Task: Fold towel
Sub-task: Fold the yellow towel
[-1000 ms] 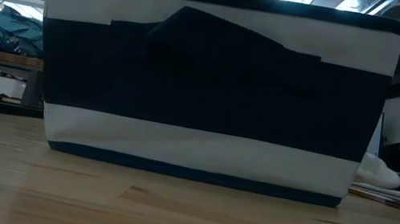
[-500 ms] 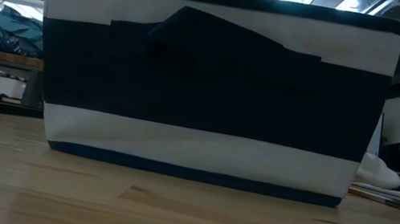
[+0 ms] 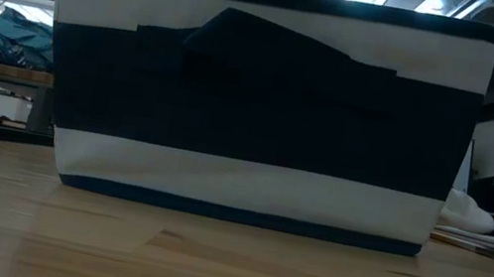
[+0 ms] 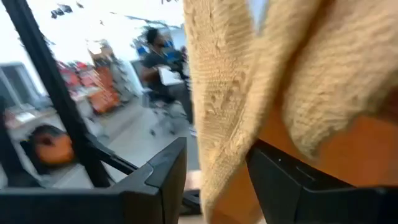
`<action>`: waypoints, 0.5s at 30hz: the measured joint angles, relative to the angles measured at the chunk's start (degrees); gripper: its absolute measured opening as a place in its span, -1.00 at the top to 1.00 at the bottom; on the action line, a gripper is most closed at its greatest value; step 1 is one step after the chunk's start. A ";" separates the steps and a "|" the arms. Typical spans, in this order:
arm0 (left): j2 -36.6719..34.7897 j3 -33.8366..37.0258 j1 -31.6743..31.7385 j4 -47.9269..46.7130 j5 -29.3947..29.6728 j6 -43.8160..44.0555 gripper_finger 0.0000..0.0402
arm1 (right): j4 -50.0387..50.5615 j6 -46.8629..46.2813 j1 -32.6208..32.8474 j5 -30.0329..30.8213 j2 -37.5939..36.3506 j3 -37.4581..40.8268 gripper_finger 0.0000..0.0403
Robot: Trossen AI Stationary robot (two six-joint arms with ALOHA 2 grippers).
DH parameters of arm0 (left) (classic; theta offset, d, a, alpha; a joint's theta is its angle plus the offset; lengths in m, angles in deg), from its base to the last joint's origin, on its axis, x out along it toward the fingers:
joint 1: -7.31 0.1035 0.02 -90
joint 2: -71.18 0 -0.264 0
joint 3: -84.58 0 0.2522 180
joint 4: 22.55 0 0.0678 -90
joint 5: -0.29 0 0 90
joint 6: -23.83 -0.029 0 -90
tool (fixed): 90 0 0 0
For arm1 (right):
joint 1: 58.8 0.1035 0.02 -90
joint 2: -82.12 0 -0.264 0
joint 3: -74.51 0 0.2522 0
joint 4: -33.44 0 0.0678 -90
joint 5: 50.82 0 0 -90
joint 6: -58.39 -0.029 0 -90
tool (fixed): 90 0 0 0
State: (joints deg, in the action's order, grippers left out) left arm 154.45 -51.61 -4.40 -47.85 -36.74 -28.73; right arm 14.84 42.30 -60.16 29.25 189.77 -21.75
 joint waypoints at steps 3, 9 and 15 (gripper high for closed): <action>0.00 0.00 -0.37 0.02 0.01 -0.15 1.00 | -1.05 -0.62 -0.07 -0.18 0.31 0.00 0.17; 0.00 0.00 -0.39 0.07 0.01 -0.64 1.00 | -3.79 -0.30 -0.16 -0.09 0.31 0.00 0.42; 0.00 0.00 -0.39 0.10 0.07 -0.84 1.00 | -3.62 0.44 -0.16 -0.18 0.31 0.00 0.90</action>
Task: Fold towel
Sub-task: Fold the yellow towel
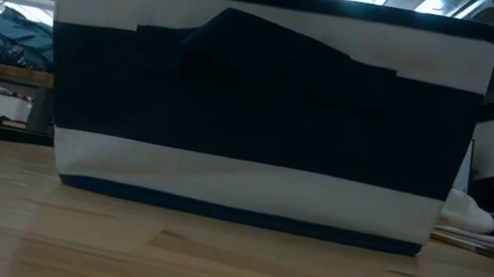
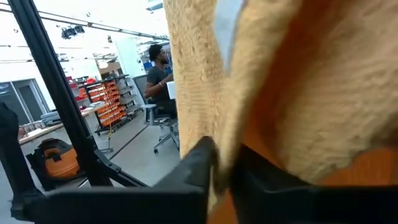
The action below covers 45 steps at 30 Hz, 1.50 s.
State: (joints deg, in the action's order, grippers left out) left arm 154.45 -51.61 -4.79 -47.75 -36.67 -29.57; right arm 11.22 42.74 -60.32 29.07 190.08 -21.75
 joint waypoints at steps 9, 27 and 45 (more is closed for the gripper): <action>-0.55 0.00 -2.40 -0.05 14.53 -6.03 1.00 | 7.43 9.67 -0.46 0.57 -6.24 -0.02 0.97; -0.74 3.96 -17.50 -46.43 36.82 48.31 1.00 | 38.24 14.75 -8.10 3.88 -17.61 -0.04 0.99; -0.98 32.66 -24.61 -77.22 -6.10 116.67 0.99 | 63.88 19.14 -7.45 -1.45 -17.49 -0.04 1.00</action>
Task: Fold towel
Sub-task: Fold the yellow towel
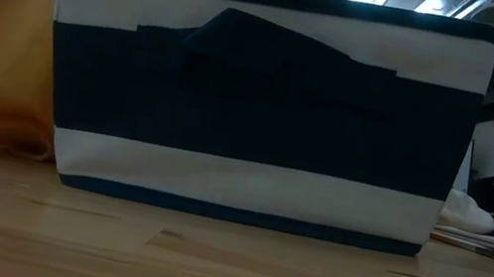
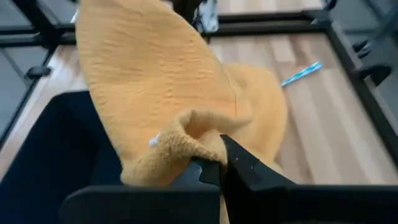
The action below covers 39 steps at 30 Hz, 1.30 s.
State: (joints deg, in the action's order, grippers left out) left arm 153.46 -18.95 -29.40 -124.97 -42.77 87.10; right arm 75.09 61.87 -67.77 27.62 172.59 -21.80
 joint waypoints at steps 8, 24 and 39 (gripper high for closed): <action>0.00 9.84 0.30 4.00 -4.77 11.61 0.70 | 5.01 0.92 2.78 -2.24 0.00 0.00 1.00; -0.15 16.83 4.24 9.30 2.24 12.13 0.01 | 13.04 3.04 13.01 3.11 1.62 3.91 1.00; -0.15 17.09 21.70 41.77 2.31 -49.82 0.13 | 13.01 2.75 15.13 3.59 1.62 5.84 1.00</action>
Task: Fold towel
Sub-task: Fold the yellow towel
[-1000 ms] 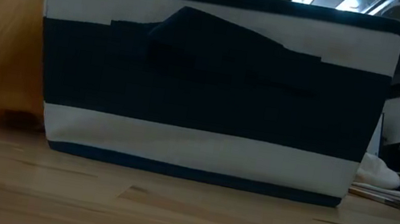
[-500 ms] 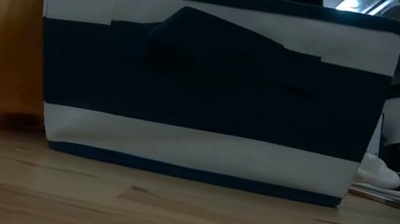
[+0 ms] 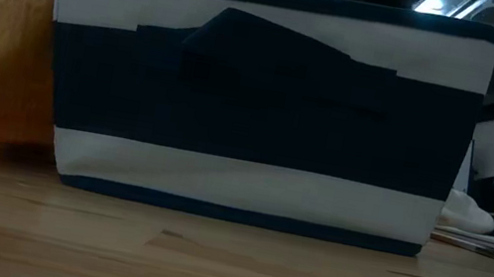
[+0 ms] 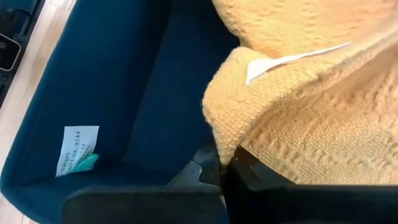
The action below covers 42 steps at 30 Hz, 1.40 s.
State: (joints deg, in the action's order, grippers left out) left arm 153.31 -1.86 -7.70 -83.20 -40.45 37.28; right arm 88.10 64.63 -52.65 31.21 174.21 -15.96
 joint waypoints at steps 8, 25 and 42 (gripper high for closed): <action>0.00 0.00 9.82 8.68 -25.69 -14.42 0.20 | -0.47 0.03 0.00 -0.74 0.00 0.00 1.00; 1.84 0.00 24.15 9.26 -56.76 -27.41 0.24 | -0.95 0.47 0.00 -2.16 0.00 0.00 1.00; 8.20 0.00 24.82 9.87 -60.62 -35.21 0.32 | -3.45 0.49 -0.02 -3.67 0.00 0.00 1.00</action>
State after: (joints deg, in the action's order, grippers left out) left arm 161.51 -1.86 17.12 -73.33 -101.08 2.07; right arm 84.65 65.12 -52.67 27.54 174.21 -15.96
